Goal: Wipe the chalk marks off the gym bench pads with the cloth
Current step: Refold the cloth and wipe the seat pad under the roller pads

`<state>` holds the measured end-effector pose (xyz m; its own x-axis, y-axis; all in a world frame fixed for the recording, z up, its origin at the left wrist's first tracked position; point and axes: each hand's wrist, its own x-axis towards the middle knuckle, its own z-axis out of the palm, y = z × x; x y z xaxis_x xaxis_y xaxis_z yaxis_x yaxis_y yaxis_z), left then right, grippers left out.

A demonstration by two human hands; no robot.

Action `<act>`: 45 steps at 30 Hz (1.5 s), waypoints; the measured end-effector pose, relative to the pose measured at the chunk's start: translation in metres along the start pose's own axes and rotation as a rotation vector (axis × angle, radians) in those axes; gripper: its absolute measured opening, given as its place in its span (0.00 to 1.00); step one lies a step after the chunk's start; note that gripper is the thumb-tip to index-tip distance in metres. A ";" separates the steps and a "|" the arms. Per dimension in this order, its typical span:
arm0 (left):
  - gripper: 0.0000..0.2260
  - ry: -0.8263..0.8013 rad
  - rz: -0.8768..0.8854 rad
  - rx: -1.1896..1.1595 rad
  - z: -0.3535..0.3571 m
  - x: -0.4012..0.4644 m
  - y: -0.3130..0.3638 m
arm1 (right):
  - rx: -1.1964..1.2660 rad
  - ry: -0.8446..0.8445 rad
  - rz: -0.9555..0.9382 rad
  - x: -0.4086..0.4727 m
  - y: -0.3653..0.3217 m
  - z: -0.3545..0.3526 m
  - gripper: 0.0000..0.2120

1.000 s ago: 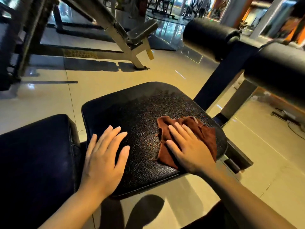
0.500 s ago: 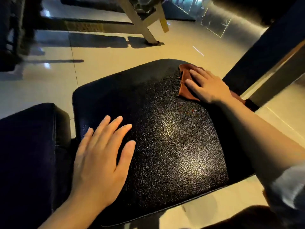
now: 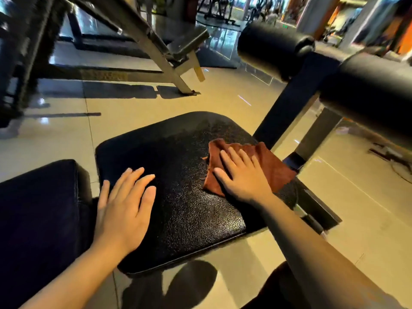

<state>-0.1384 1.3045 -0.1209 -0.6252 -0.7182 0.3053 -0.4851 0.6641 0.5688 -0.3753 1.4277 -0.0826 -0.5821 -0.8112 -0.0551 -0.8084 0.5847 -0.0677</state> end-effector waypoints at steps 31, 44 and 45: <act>0.22 0.099 -0.017 -0.056 0.007 0.006 -0.005 | -0.082 0.017 -0.130 0.193 -0.115 0.015 0.39; 0.20 0.234 -0.075 -0.161 0.007 0.002 -0.010 | -0.032 -0.001 -0.264 0.165 -0.134 0.013 0.36; 0.20 0.229 -0.076 -0.159 0.008 0.002 -0.011 | -0.054 -0.003 -0.185 0.174 -0.110 0.009 0.37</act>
<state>-0.1392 1.2970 -0.1326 -0.4277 -0.8051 0.4109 -0.4120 0.5782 0.7042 -0.3864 1.2224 -0.0932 -0.4226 -0.9050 -0.0493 -0.9054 0.4240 -0.0229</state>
